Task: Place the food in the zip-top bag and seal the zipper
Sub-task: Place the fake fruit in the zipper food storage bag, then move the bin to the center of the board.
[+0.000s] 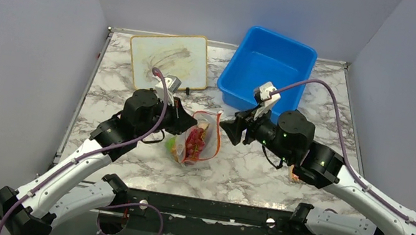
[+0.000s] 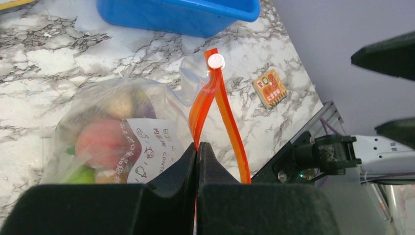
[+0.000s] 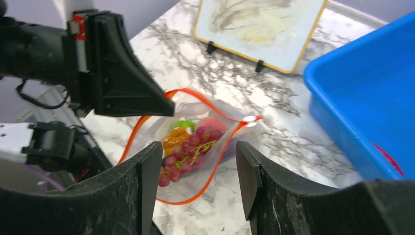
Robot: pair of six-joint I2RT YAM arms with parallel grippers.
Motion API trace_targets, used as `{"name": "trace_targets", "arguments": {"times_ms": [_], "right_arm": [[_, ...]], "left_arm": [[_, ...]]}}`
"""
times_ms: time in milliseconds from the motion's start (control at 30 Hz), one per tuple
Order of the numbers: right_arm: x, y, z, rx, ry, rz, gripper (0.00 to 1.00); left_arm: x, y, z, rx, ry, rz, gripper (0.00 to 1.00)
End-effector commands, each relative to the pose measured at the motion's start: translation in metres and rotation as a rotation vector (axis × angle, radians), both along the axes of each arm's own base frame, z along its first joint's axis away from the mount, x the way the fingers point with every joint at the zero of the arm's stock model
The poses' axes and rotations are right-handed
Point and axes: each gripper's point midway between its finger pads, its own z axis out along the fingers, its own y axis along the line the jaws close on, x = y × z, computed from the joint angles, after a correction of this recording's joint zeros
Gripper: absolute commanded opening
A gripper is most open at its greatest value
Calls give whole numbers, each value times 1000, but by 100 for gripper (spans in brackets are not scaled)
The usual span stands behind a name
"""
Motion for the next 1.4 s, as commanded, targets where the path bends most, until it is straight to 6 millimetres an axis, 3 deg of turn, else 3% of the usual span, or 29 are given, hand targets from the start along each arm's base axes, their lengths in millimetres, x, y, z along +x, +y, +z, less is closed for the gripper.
{"name": "trace_targets", "arguments": {"times_ms": [0,200,300,400,533,667,800,967,1233,1367], "right_arm": [[21,-24,7,-122,-60,-141,57],[46,-33,10,-165,-89,-239,57],[61,-35,5,-180,-87,-251,57],[90,-49,-9,-202,-54,-310,57],[138,-87,-34,-192,21,-485,57],[188,-150,-69,-177,103,-776,59],[229,-200,-109,-180,225,-954,62],[271,-235,-151,-218,312,-1053,62],[297,-266,-190,-315,394,-1131,62],[300,-278,-183,-327,381,-1148,61]], "left_arm": [[-8,1,11,50,-62,-71,0],[-10,8,3,69,-59,-54,0],[-13,9,-1,69,-54,-52,0],[-12,10,-4,76,-53,-47,0],[-12,11,-4,76,-50,-41,0],[-12,10,-4,71,-44,-43,0],[-13,10,-7,67,-38,-42,0],[-14,11,-9,48,-30,-29,0],[-10,12,-14,42,-33,-3,0],[-8,12,-14,51,-41,0,0]]}}
